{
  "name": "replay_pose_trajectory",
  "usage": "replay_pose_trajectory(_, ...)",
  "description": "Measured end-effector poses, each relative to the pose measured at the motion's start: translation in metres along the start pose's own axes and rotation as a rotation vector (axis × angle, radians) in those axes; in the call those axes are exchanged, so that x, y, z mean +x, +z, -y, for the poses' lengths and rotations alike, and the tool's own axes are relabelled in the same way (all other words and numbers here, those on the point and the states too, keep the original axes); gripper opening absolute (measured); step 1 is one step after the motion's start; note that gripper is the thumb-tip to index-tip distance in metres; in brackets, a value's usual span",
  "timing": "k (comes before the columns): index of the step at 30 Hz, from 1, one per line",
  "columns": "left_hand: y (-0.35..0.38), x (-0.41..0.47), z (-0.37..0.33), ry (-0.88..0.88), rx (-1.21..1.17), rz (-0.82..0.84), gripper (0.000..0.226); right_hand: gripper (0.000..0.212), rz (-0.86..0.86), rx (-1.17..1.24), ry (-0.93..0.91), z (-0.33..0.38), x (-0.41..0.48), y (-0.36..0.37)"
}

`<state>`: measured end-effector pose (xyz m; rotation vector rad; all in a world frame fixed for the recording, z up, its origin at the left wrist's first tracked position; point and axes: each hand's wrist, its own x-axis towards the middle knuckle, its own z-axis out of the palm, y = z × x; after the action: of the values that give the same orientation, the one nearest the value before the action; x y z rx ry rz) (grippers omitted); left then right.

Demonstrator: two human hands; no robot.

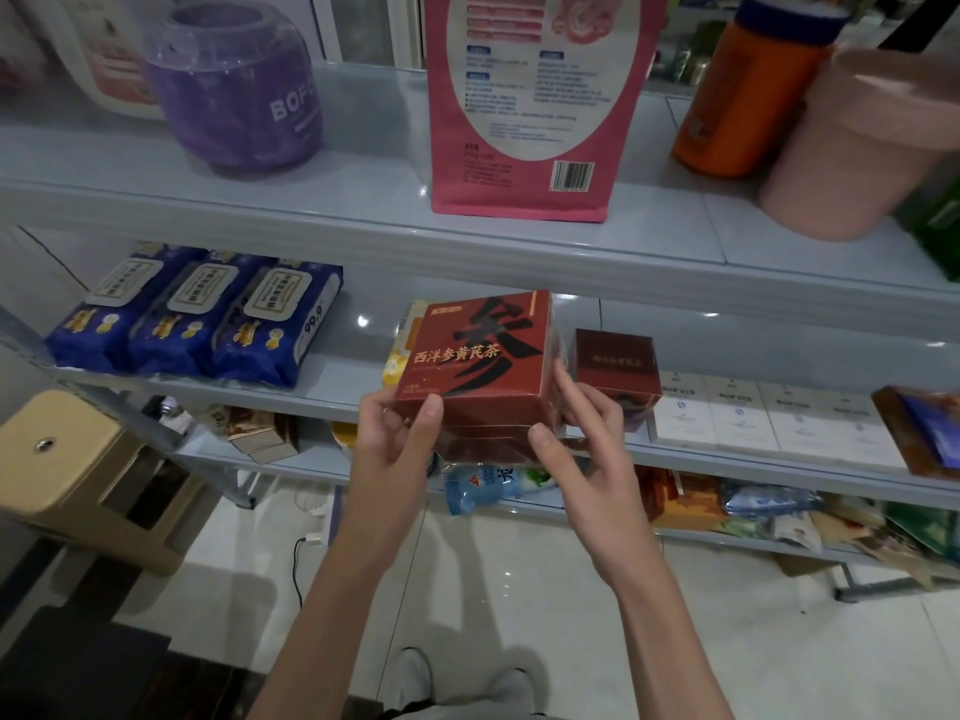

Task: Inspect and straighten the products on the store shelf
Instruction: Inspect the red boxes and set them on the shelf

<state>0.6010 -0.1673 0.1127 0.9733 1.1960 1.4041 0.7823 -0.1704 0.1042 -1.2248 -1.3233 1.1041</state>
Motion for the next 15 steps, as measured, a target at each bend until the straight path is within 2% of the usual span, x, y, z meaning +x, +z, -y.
replay_pose_trajectory(3, -0.001, 0.001, 0.002, 0.006, 0.008, 0.024, 0.034, 0.055, -0.04, 0.058, 0.076, 0.004, -0.001, 0.001)
replay_pose_trajectory(7, -0.006, 0.003, 0.004, 0.123, 0.197, 0.098, 0.047, 0.059, -0.196, 0.156, 0.215, 0.007, 0.002, 0.002)
replay_pose_trajectory(11, -0.003, 0.007, 0.007, 0.225, 0.365, 0.066, 0.032, 0.038, -0.278, 0.254, 0.259, -0.007, 0.005, 0.001)
replay_pose_trajectory(13, 0.0, 0.007, 0.009, 0.181, 0.426, 0.006, 0.054, 0.036, -0.304, 0.3, 0.252, -0.013, 0.004, 0.001)
replay_pose_trajectory(15, 0.003, 0.006, 0.004, -0.028, 0.336, 0.014, 0.094, 0.037, -0.302, 0.365, 0.242, -0.017, 0.003, 0.0)
